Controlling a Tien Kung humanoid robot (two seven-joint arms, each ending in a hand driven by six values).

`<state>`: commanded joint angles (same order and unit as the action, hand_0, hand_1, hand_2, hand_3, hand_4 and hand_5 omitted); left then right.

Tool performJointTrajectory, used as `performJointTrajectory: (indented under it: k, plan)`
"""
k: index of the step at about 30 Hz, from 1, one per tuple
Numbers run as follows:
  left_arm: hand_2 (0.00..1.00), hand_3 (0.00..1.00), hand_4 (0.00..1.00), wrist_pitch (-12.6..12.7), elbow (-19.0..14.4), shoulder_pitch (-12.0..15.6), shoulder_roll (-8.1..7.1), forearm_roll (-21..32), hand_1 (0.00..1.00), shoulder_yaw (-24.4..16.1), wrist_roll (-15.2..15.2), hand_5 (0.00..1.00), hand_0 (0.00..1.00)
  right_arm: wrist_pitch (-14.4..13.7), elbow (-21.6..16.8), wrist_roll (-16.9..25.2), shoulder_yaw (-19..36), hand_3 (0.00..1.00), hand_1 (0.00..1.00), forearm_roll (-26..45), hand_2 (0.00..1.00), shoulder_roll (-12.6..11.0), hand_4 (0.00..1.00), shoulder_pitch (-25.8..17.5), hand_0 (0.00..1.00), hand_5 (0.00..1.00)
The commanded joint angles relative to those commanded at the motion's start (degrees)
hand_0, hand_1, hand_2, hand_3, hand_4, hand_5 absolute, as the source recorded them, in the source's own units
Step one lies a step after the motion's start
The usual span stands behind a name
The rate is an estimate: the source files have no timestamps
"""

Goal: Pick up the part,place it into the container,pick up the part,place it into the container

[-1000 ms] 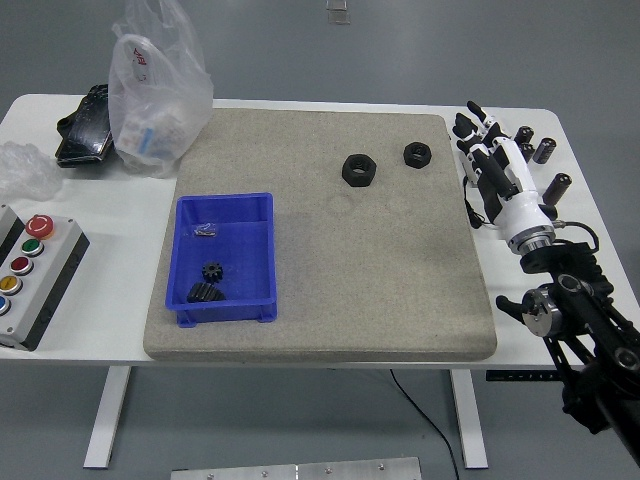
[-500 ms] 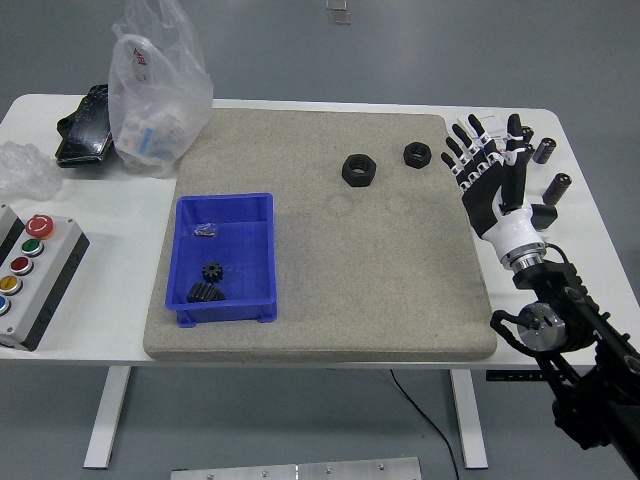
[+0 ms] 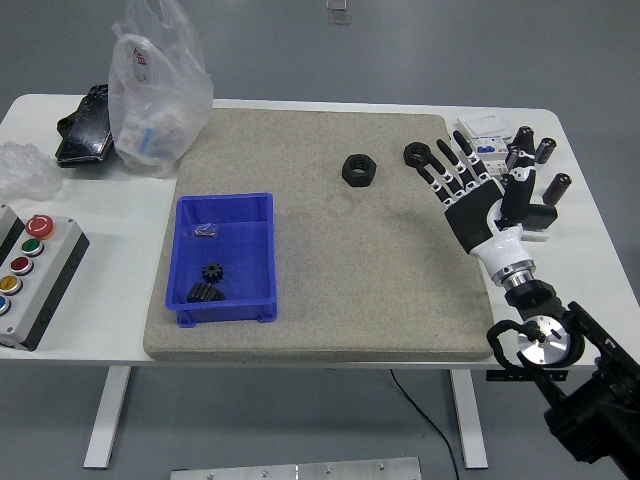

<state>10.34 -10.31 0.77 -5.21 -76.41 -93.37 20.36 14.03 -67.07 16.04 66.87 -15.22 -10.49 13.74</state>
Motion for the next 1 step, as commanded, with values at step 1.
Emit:
performJointTrajectory:
  k: [1]
  plan:
    - [0.766,0.871,0.849,0.01,0.00,0.01,0.01,0.00,0.708,0.00,-0.01,0.500,0.835,0.31,0.02,-0.08,-0.13,0.786,0.619,1.03,0.709,-0.03,0.998,-0.08,0.622,0.998]
